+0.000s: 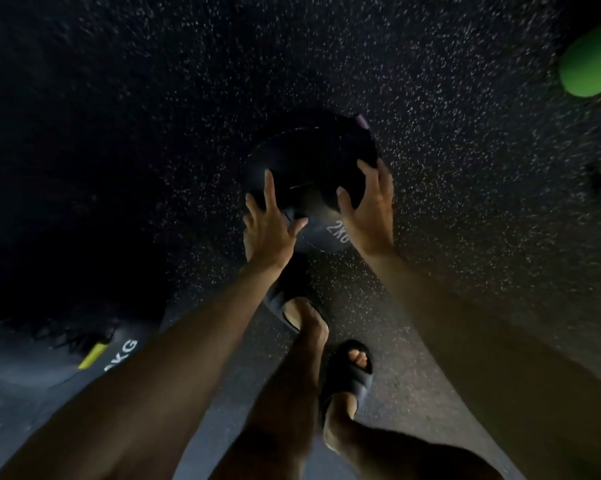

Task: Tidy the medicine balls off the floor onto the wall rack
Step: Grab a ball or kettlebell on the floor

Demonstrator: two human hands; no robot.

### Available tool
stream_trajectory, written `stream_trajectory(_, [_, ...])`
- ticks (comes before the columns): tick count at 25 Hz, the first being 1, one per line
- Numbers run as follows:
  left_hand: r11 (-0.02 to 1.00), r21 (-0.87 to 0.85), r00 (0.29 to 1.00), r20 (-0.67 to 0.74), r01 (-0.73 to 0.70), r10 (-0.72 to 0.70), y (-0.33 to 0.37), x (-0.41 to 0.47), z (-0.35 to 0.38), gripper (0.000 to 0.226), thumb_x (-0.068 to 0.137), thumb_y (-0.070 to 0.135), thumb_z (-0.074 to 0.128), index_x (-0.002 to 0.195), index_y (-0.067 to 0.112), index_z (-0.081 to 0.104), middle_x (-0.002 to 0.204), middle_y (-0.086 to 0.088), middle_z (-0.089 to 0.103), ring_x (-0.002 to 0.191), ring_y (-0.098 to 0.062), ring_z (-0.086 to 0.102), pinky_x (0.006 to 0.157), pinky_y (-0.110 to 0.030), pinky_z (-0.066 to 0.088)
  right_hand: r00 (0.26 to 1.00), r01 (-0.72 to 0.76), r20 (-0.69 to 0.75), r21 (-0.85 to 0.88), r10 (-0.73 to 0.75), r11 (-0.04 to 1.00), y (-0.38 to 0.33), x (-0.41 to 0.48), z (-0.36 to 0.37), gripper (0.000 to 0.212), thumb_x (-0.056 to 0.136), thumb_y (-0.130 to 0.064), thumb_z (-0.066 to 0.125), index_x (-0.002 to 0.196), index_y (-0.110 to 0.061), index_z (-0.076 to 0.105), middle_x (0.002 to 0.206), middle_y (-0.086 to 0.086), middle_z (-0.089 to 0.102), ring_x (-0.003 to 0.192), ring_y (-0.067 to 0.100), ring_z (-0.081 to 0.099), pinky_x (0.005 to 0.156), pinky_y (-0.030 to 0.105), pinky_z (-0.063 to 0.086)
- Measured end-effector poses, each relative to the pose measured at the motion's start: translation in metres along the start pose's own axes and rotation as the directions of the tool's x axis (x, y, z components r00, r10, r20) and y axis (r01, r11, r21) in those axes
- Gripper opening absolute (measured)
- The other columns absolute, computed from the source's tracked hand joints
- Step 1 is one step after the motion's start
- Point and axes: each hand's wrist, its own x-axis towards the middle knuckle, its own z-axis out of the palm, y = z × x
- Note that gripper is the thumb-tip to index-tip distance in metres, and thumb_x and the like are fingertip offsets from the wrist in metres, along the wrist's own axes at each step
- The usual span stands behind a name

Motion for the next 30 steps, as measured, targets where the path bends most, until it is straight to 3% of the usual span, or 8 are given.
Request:
stream_trajectory(5, [0.998,-0.015,0.998,-0.024,0.058,-0.058,0.037,0.061,-0.037,0.107,0.079,0.067,0.067,0.158,0.028,0.008,0.152,-0.014,0.028,0.130,-0.041,0.041,0.093,-0.054,0.049,0.998,0.056,-0.002,-0.227,-0.058,0.972,-0.001,-0.002,0.002,0.069,0.093,-0.038,0.064,0.152,-0.020,0.033,0.163,0.017,0.014,0.149,0.034,0.022,0.117,0.052,0.029])
stream_trajectory(10, [0.996,-0.072,0.995,-0.072,0.059,-0.064,0.083,0.115,-0.060,0.088,0.087,0.061,0.062,0.154,0.022,0.021,0.150,-0.015,0.032,0.131,-0.042,0.039,0.099,-0.057,0.044,0.990,-0.044,0.128,-0.167,0.066,0.985,-0.005,0.051,-0.007,0.078,0.095,-0.053,0.058,0.158,-0.036,0.016,0.164,0.020,0.005,0.148,0.044,0.016,0.115,0.057,0.030])
stream_trajectory(16, [0.942,-0.068,0.935,-0.161,-0.329,0.316,0.085,0.152,-0.060,0.081,0.090,0.060,0.059,0.153,0.019,0.028,0.156,-0.012,0.027,0.142,-0.030,0.030,0.113,-0.055,0.034,0.993,-0.078,0.080,-0.132,0.089,0.988,-0.013,0.178,-0.025,0.067,0.098,-0.060,0.044,0.157,-0.036,0.021,0.159,0.018,0.024,0.141,0.037,0.027,0.114,0.054,0.033])
stream_trajectory(20, [0.921,-0.023,0.912,-0.150,-0.388,0.381,0.102,0.178,-0.050,0.093,0.086,0.069,0.056,0.159,0.031,0.012,0.166,-0.008,0.003,0.153,-0.028,0.009,0.119,-0.057,0.023,0.982,-0.190,0.021,-0.027,0.190,0.981,-0.021,0.271,-0.035,0.060,0.100,-0.055,0.043,0.150,-0.023,0.039,0.144,0.022,0.041,0.134,0.041,0.038,0.113,0.051,0.032])
stream_trajectory(23, [0.922,-0.015,0.897,-0.239,-0.387,0.373,0.130,0.219,-0.054,0.087,0.086,0.072,0.054,0.156,0.033,0.021,0.163,-0.010,0.013,0.149,-0.029,0.017,0.117,-0.055,0.027,0.995,0.069,-0.062,-0.061,-0.073,0.996,-0.024,0.289,-0.045,0.059,0.102,-0.053,0.038,0.147,-0.016,0.040,0.148,0.017,0.036,0.136,0.037,0.038,0.110,0.051,0.038])
stream_trajectory(26, [0.936,-0.084,0.893,-0.340,-0.343,0.296,0.166,0.262,-0.060,0.084,0.082,0.075,0.054,0.146,0.023,0.038,0.150,-0.014,0.032,0.135,-0.032,0.033,0.111,-0.053,0.035,0.848,0.523,0.122,-0.349,-0.516,0.778,-0.009,0.281,-0.052,0.066,0.102,-0.055,0.041,0.155,-0.018,0.030,0.165,0.013,0.014,0.152,0.032,0.016,0.116,0.052,0.028])
stream_trajectory(28, [0.915,-0.187,0.872,-0.417,-0.356,0.254,0.188,0.291,-0.062,0.080,0.082,0.070,0.057,0.137,0.013,0.047,0.139,-0.015,0.042,0.128,-0.032,0.039,0.107,-0.053,0.040,0.815,0.577,0.207,-0.388,-0.542,0.719,-0.001,0.300,-0.056,0.075,0.100,-0.061,0.042,0.160,-0.023,0.017,0.168,0.009,0.002,0.155,0.027,-0.001,0.121,0.055,0.019])
stream_trajectory(30, [0.869,-0.230,0.822,-0.492,-0.439,0.285,0.201,0.313,-0.061,0.067,0.088,0.059,0.058,0.131,0.007,0.050,0.134,-0.016,0.047,0.125,-0.031,0.042,0.105,-0.053,0.043,0.857,0.514,0.176,-0.357,-0.484,0.780,0.000,0.334,-0.061,0.073,0.100,-0.062,0.038,0.160,-0.030,0.011,0.168,0.004,0.003,0.155,0.025,0.001,0.121,0.054,0.019])
